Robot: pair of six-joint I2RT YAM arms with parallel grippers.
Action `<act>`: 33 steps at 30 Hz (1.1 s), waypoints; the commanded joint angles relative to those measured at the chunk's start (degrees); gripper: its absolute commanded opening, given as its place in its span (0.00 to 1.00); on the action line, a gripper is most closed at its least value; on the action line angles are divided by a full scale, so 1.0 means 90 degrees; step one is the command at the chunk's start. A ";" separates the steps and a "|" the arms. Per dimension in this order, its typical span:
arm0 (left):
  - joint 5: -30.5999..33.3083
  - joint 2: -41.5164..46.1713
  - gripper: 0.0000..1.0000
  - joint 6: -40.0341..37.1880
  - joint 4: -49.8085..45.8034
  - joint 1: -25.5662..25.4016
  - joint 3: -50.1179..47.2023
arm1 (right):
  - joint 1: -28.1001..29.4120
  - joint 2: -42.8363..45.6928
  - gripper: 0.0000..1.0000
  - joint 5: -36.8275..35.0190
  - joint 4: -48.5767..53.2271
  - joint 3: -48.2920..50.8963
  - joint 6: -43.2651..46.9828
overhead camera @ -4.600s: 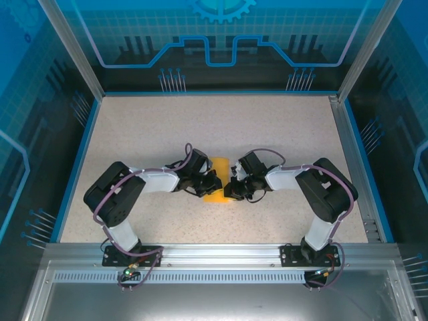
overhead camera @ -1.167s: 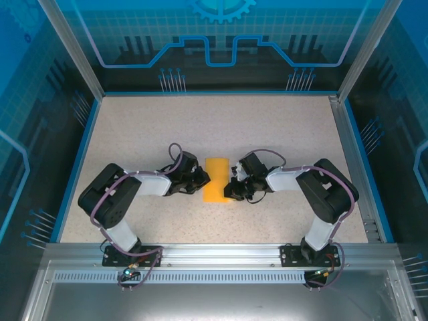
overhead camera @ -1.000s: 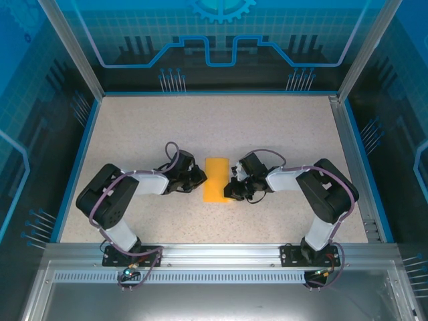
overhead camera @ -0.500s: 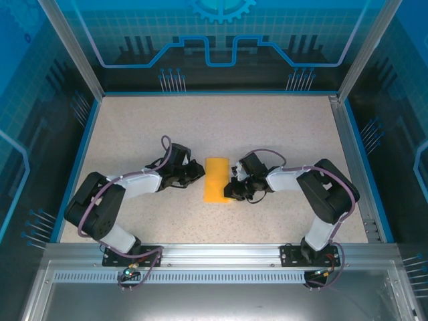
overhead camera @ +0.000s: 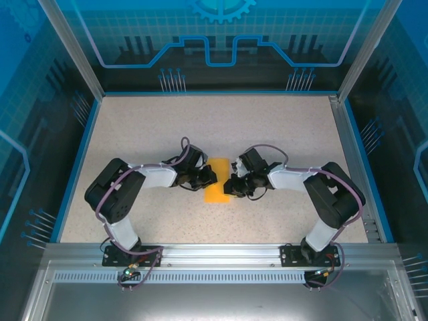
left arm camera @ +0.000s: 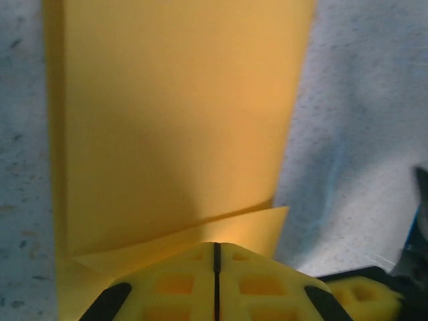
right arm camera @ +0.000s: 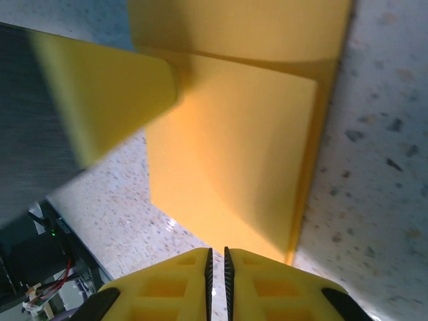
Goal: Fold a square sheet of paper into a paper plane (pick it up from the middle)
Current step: Fold the triangle a second time at the center of the table.
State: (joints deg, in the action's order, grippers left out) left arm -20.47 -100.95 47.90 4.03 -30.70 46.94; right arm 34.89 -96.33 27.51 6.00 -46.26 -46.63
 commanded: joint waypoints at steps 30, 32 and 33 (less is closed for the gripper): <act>0.0010 -0.0220 0.07 -0.0029 -0.0404 0.0003 0.0147 | 0.0196 -0.0389 0.15 -0.0075 0.0141 0.0481 0.0005; 0.0001 -0.0168 0.07 -0.0042 -0.0378 0.0003 0.0132 | 0.0161 -0.0338 0.15 -0.0087 0.0173 0.0482 0.0022; -0.0008 -0.0140 0.07 -0.0039 -0.0355 -0.0003 0.0117 | 0.0144 -0.0249 0.15 -0.0092 0.0173 0.0478 0.0017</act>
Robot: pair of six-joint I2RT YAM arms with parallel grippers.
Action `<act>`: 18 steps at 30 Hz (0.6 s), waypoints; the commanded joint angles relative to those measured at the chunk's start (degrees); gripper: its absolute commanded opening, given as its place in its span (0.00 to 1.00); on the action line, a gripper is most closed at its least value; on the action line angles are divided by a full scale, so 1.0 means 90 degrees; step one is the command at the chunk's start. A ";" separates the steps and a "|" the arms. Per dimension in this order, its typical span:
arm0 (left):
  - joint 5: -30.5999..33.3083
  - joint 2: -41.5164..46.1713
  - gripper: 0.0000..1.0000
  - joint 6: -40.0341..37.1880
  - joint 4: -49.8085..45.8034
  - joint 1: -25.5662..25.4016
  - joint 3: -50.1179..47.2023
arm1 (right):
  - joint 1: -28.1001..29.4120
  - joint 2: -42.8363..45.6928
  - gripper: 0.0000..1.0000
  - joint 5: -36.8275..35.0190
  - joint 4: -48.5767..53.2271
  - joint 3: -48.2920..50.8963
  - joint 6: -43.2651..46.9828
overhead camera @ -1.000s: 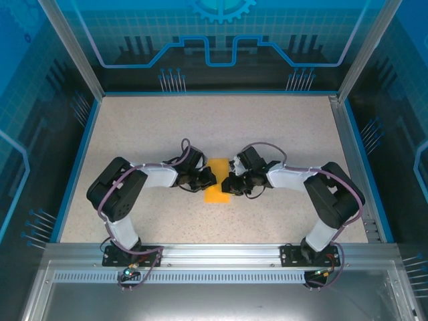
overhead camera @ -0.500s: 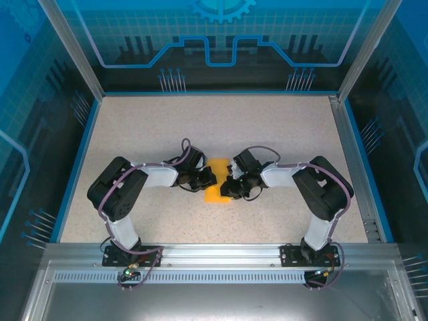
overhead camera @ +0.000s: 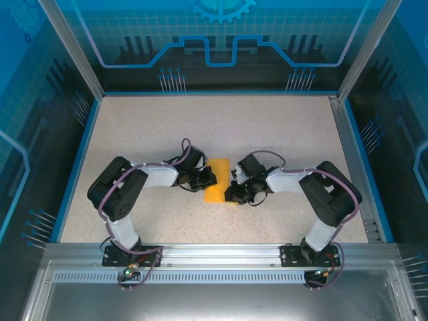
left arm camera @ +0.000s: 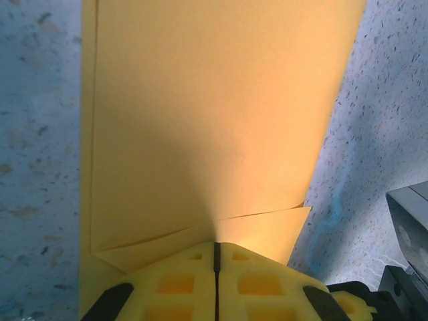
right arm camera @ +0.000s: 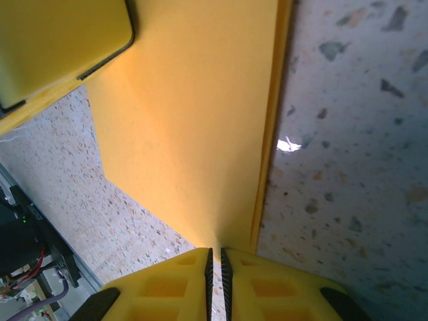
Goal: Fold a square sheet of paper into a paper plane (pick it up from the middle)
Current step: Fold the triangle a second time at the center of the table.
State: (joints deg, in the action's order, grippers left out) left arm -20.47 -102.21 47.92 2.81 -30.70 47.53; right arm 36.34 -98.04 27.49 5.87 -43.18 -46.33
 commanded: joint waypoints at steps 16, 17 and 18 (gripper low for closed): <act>-0.0148 0.0499 0.15 -0.0087 -0.0099 0.0004 0.0262 | -0.0649 -0.0015 0.36 -0.0373 0.0063 -0.0509 -0.0141; -0.0133 0.0518 0.15 -0.0088 -0.0114 0.0010 0.0248 | -0.0649 -0.0061 0.36 -0.0370 0.0041 -0.0554 -0.0141; -0.0114 0.0544 0.15 -0.0088 -0.0123 0.0003 0.0238 | -0.0649 -0.0102 0.36 -0.0369 0.0032 -0.0597 -0.0146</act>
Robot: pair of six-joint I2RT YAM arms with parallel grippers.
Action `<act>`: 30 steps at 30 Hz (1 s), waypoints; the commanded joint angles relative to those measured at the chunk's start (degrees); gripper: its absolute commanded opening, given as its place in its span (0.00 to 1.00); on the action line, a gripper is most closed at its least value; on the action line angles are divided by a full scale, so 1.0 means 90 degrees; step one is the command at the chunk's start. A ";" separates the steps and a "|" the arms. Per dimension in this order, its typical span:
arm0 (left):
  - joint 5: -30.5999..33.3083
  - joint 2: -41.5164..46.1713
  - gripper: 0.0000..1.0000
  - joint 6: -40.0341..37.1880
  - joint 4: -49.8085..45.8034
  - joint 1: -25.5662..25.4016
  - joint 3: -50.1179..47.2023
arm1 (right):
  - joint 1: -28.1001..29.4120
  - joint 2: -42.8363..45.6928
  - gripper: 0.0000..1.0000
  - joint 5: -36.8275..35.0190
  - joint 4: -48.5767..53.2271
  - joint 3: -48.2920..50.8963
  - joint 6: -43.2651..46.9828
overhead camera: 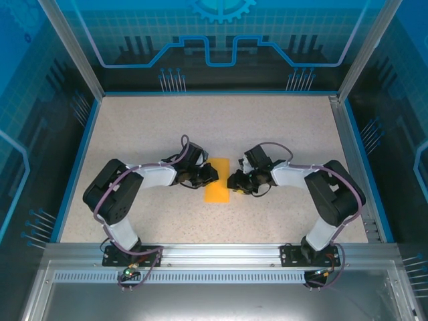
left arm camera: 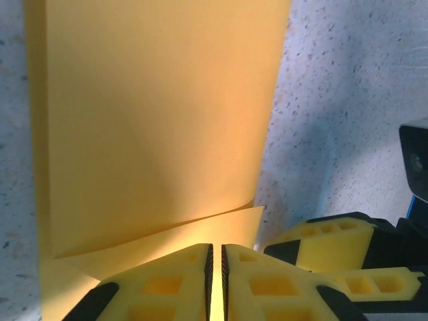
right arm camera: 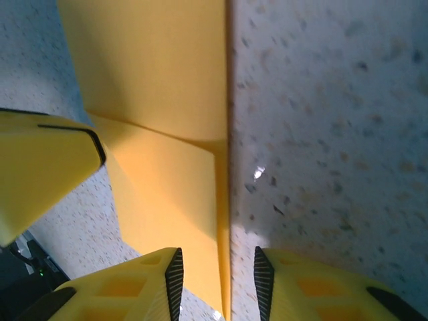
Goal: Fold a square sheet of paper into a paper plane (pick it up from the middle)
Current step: Fold the triangle a second time at the center of the table, then turn over the square sheet of paper at the center of the table.
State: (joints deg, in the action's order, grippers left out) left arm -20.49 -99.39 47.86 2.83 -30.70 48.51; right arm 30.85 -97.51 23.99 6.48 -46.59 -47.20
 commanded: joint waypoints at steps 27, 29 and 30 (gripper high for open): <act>-0.0027 -0.0265 0.13 -0.0158 -0.0453 0.0003 0.0191 | 0.0000 -0.0695 0.32 0.0323 -0.0427 -0.0384 -0.0244; -0.0024 -0.0273 0.13 -0.0166 -0.0470 0.0003 0.0178 | 0.0000 -0.0691 0.32 0.0362 -0.0470 -0.0385 -0.0241; -0.0019 -0.0265 0.13 -0.0165 -0.0479 0.0008 0.0193 | -0.0003 -0.0679 0.32 0.0380 -0.0483 -0.0382 -0.0251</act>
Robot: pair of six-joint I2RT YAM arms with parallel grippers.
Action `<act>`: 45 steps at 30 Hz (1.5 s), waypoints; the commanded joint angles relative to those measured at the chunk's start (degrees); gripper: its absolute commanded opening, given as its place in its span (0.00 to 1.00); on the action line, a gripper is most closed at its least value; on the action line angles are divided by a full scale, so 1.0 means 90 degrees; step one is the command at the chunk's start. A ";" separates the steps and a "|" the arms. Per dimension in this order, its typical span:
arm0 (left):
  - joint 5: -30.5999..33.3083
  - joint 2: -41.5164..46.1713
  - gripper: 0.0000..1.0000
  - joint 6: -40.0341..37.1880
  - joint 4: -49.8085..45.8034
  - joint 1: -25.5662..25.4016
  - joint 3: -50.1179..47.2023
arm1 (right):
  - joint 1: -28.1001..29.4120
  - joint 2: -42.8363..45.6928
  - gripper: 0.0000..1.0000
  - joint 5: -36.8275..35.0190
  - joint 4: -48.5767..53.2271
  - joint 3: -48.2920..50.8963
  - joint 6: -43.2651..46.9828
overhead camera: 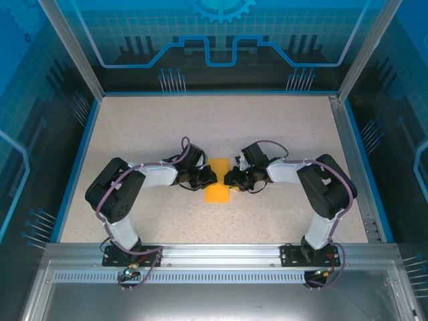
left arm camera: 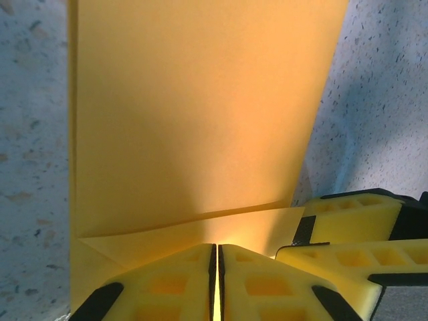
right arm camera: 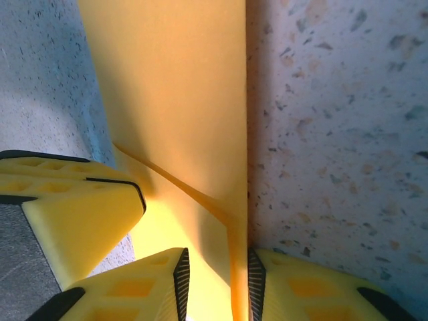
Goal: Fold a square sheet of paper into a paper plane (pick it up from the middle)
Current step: Turn over the square sheet of paper at the center of the table.
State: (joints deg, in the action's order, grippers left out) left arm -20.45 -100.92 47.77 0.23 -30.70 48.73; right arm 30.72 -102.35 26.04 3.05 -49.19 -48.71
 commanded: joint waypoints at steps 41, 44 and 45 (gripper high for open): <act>0.2711 0.3654 0.36 0.0588 -0.1145 0.0332 -0.1044 | 0.0219 0.2354 0.08 -0.2091 0.3257 -0.0867 0.1415; 0.2919 0.3773 0.38 0.0613 -0.1229 0.0344 -0.1083 | 0.0300 0.2587 0.09 -0.3066 0.4457 -0.1414 0.1737; 0.2990 0.3817 0.38 0.0648 -0.1253 0.0345 -0.1114 | 0.0347 0.2635 0.09 -0.3408 0.4839 -0.1605 0.1807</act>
State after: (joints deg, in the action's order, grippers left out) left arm 2.07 -67.96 52.62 -8.14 -28.23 40.21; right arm 32.62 -80.55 7.57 29.89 -59.81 -37.43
